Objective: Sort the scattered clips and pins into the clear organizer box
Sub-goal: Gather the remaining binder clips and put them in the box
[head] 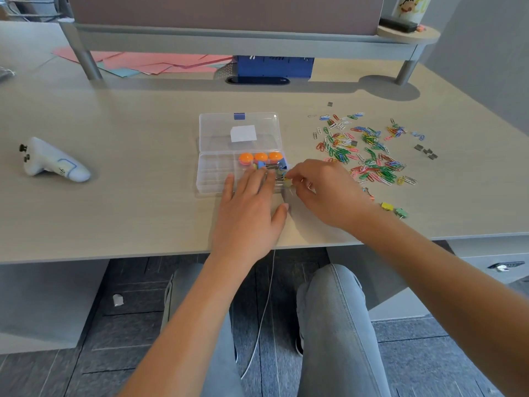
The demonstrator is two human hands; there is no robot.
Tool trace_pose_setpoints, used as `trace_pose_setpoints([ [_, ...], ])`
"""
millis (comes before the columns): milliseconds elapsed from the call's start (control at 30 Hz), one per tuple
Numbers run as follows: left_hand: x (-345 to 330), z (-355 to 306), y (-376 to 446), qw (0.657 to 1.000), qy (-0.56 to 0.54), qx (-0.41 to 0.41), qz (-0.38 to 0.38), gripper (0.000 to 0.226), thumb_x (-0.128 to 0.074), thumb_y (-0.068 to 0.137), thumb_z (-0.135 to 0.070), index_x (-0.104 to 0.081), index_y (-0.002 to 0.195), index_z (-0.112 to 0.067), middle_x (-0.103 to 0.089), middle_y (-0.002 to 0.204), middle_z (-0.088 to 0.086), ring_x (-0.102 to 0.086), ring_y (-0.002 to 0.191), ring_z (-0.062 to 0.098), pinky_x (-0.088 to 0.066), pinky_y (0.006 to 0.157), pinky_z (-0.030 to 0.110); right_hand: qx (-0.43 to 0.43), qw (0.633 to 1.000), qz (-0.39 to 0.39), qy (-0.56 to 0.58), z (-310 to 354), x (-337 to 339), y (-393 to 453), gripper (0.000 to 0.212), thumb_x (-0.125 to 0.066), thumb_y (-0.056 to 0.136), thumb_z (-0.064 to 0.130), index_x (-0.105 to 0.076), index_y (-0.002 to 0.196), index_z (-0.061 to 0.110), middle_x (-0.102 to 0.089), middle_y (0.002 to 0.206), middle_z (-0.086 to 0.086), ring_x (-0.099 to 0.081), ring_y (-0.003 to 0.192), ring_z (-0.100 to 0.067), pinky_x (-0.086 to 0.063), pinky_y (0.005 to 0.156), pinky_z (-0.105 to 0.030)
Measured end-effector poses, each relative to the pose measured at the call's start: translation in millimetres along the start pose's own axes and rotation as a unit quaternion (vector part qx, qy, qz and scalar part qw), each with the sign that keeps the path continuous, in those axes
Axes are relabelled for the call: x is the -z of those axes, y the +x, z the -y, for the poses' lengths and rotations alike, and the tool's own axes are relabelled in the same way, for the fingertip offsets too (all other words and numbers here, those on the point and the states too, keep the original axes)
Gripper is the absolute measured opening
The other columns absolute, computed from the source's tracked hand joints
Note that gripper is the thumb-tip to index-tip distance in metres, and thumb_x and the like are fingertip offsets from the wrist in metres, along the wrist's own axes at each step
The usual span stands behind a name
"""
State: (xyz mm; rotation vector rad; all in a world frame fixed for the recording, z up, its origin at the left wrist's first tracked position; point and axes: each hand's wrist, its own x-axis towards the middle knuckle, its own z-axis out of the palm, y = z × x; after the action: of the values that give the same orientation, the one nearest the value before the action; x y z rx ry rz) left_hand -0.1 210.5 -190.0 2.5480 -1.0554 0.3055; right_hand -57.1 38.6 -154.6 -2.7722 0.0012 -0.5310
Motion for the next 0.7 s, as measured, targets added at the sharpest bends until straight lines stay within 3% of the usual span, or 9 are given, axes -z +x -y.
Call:
trace_pose_setpoints([
  [367,1.9,-1.5,-1.2,1.0,-0.003,-0.003,-0.007,0.064,-0.047,0.098,-0.046,-0.036,0.152,-0.013,-0.035,0.158,0.001,-0.022,0.152,0.019,-0.007,0.125,0.052,-0.054,0.996,-0.052,0.051,0.6,-0.9,-9.0,0.026,-0.053,0.094,0.009,-0.071,0.113,0.013,-0.071,0.091,-0.001,-0.065,0.078,-0.021,-0.056,0.071,-0.042],
  [700,-0.8,-53.1,-2.2,0.991,-0.11,-0.068,-0.022,0.059,-0.06,0.096,-0.031,-0.044,0.147,-0.006,-0.043,0.151,0.006,-0.028,0.148,0.025,-0.02,0.124,0.043,-0.224,0.958,-0.16,0.077,-24.9,33.6,-66.2,0.016,-0.063,0.092,0.015,-0.075,0.098,0.022,-0.071,0.089,0.011,-0.061,0.08,-0.006,-0.053,0.073,-0.027],
])
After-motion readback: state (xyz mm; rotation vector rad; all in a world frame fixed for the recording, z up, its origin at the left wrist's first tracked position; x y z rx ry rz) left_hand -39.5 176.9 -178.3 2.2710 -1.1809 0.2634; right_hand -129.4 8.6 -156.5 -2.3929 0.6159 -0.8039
